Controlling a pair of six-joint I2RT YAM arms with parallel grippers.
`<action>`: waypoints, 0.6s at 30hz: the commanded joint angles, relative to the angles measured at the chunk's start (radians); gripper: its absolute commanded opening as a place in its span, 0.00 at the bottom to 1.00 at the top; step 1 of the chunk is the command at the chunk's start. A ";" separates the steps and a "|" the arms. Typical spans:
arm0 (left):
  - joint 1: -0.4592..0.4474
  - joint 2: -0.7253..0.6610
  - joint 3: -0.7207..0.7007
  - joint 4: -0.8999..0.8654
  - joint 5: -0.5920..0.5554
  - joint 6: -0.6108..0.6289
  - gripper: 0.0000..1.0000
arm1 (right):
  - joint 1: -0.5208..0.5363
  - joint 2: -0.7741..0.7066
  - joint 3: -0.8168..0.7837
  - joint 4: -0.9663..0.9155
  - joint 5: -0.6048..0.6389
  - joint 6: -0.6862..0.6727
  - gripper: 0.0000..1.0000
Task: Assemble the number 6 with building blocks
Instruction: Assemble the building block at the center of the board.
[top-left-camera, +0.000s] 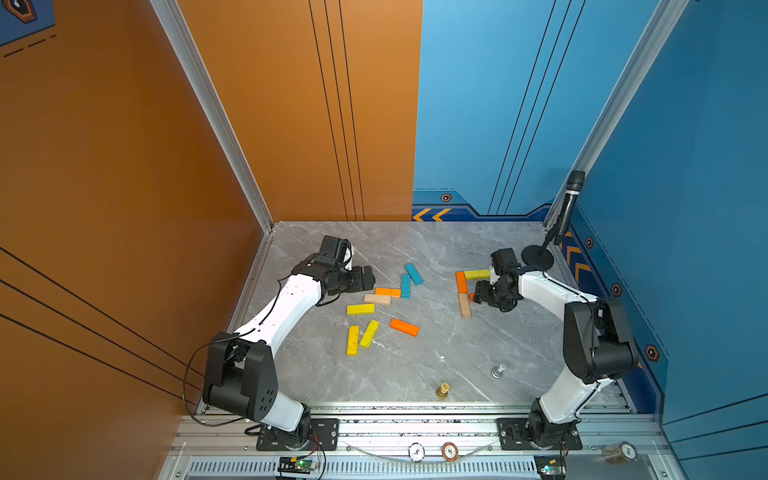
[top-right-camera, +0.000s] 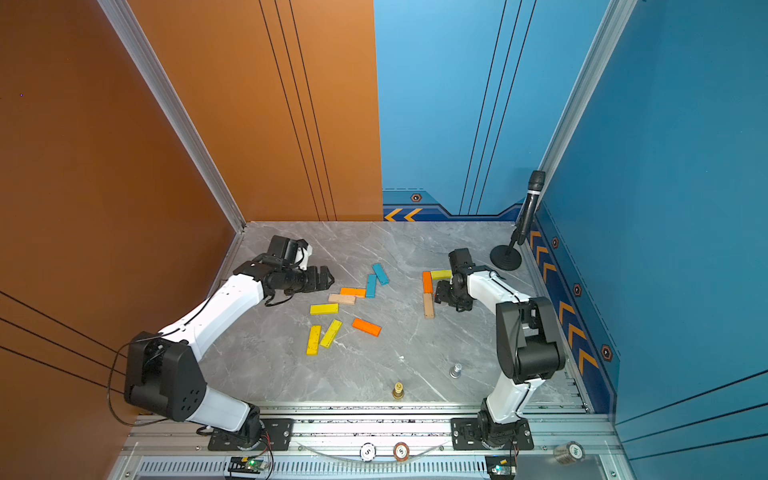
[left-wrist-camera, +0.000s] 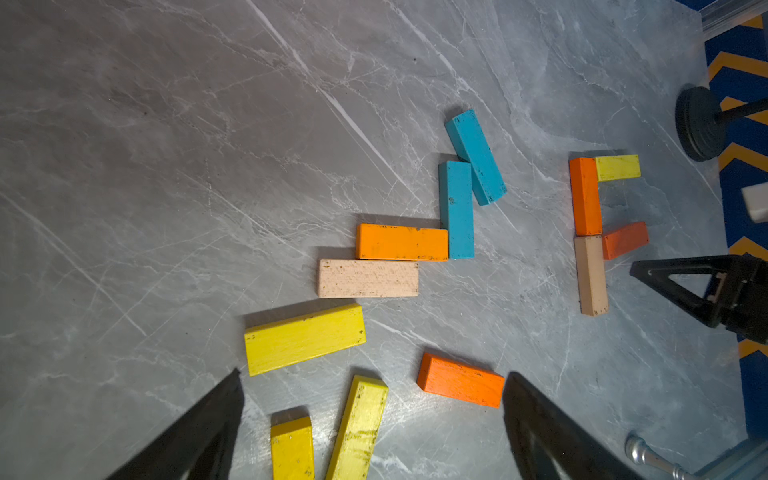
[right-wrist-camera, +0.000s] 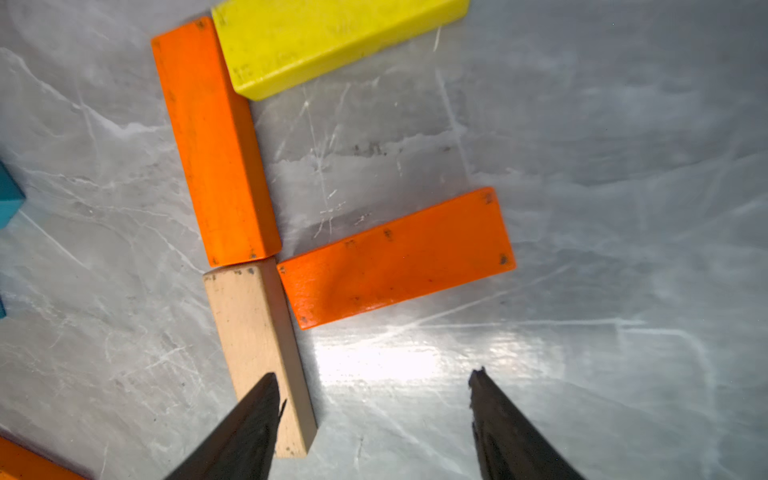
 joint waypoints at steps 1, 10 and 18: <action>-0.009 -0.005 0.027 -0.024 0.017 0.015 0.97 | -0.036 -0.018 -0.005 0.010 0.066 0.046 0.66; -0.017 -0.016 0.022 -0.026 0.003 0.019 0.97 | -0.052 0.030 0.046 -0.053 0.176 0.001 0.55; -0.021 -0.013 0.025 -0.026 0.008 0.018 0.97 | -0.091 0.071 0.094 -0.011 0.076 0.024 0.56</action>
